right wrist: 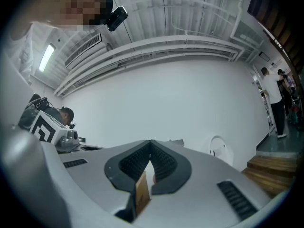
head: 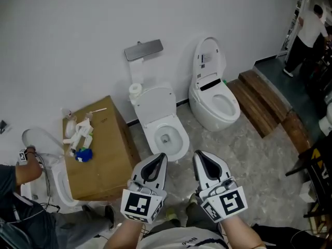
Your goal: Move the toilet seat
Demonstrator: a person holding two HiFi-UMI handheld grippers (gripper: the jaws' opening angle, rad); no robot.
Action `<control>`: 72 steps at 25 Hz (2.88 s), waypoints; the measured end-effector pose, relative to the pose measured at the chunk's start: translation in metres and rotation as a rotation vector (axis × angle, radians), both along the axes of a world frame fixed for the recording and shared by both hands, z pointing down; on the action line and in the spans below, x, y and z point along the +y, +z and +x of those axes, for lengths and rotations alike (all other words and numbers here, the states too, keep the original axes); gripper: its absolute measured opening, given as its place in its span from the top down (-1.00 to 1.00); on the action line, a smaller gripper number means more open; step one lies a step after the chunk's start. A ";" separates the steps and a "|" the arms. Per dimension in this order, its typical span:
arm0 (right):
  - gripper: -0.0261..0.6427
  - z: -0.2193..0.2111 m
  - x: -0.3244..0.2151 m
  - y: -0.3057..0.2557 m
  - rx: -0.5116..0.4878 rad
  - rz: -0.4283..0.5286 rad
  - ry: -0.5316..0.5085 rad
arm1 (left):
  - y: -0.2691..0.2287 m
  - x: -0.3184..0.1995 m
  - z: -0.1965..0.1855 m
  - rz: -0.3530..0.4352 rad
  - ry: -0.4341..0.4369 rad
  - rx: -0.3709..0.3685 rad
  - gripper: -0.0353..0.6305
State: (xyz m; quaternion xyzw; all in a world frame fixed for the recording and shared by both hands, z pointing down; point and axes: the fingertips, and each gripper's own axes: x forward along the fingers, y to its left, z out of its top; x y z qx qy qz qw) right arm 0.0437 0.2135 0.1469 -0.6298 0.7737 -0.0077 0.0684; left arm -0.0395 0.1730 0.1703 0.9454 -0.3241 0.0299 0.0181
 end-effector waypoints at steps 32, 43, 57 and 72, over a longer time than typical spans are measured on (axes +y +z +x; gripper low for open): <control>0.88 0.032 -0.327 0.276 0.104 -0.182 -0.306 | 0.398 -0.269 -0.012 -0.429 -0.427 -0.158 0.87; 0.88 0.010 -0.336 0.395 0.117 -0.230 -0.306 | 0.627 -0.265 -0.042 -0.790 -0.478 -0.055 0.78; 0.89 -0.008 -0.350 0.478 0.079 -0.287 -0.317 | 0.779 -0.258 -0.057 -1.123 -0.578 0.196 0.48; 0.89 0.003 -0.344 0.498 0.107 -0.339 -0.291 | 0.813 -0.247 -0.026 -1.237 -0.507 0.303 0.44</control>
